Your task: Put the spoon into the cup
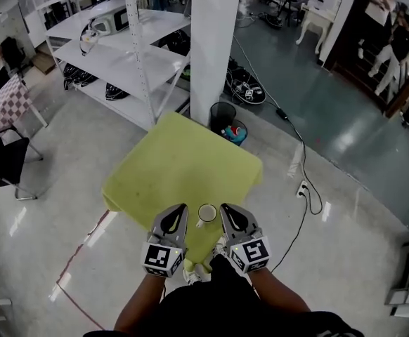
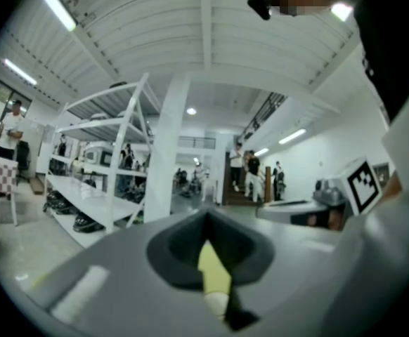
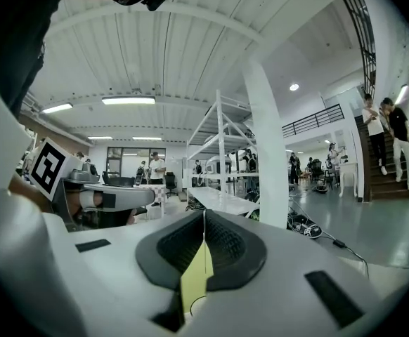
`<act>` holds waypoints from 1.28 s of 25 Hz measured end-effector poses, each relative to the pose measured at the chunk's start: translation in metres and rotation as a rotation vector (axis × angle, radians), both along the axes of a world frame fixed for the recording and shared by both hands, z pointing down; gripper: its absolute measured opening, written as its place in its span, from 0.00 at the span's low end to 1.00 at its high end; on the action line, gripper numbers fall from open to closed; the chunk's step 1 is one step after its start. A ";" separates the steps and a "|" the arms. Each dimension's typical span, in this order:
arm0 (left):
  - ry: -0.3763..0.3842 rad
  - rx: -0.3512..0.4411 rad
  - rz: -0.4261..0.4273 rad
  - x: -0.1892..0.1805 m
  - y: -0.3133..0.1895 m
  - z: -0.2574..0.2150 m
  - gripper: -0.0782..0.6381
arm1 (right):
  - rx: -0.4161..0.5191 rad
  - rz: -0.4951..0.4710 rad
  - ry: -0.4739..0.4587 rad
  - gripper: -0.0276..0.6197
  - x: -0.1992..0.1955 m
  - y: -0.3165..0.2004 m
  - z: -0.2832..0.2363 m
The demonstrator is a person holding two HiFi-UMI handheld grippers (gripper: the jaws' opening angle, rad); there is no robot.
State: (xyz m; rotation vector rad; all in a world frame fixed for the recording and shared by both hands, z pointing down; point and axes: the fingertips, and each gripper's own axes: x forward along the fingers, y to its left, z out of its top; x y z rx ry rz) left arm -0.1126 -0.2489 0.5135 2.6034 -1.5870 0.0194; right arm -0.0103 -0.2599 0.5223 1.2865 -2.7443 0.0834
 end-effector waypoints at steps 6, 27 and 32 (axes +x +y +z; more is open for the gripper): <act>0.043 0.012 -0.073 -0.003 0.000 0.006 0.12 | -0.040 -0.038 0.036 0.06 0.001 -0.004 0.033; -0.012 -0.111 -0.177 -0.028 -0.021 0.084 0.12 | -0.258 -0.120 0.165 0.06 -0.014 -0.033 0.170; -0.036 -0.168 -0.175 -0.030 -0.017 0.106 0.12 | -0.280 -0.131 0.198 0.06 -0.017 -0.038 0.187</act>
